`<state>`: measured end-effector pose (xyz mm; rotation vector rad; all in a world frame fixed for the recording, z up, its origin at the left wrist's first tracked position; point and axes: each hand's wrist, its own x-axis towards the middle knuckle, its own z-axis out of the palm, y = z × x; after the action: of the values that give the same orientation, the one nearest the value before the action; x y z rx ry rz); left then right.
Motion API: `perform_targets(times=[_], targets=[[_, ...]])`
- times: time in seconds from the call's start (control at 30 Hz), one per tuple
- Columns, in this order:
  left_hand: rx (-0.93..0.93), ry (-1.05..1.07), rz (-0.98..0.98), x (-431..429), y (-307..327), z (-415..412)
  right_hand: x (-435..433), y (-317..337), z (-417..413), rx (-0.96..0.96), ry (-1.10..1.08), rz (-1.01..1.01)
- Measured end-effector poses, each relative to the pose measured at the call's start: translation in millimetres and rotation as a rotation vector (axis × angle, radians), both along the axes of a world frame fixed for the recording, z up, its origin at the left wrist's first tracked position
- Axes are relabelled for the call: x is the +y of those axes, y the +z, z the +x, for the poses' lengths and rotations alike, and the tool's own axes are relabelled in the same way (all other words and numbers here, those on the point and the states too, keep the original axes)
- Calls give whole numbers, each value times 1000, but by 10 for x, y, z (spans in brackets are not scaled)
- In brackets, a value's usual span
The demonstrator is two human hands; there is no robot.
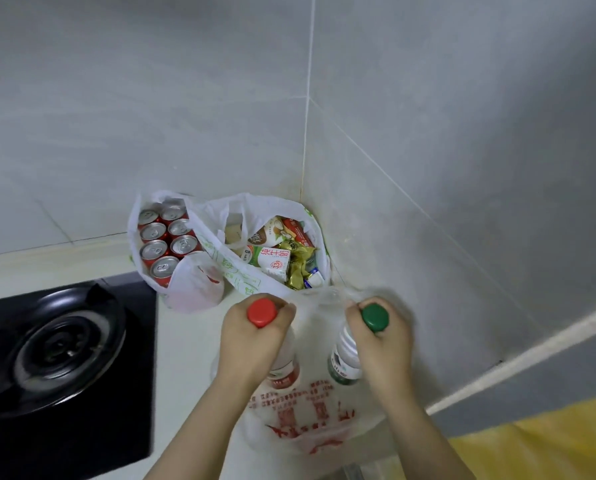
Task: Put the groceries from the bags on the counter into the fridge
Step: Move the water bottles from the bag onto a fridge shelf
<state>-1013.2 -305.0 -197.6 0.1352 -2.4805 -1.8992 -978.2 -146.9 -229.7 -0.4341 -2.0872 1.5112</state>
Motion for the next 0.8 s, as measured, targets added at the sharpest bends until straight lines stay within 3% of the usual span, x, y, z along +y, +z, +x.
perform_targets(times=[0.43,0.8], targets=[[172,323,4,-589,828,728,-624,1035,17,300,348,-2],[331,558,-17,-1719,1343,961,-1848,1697,-44,491,640,-31]])
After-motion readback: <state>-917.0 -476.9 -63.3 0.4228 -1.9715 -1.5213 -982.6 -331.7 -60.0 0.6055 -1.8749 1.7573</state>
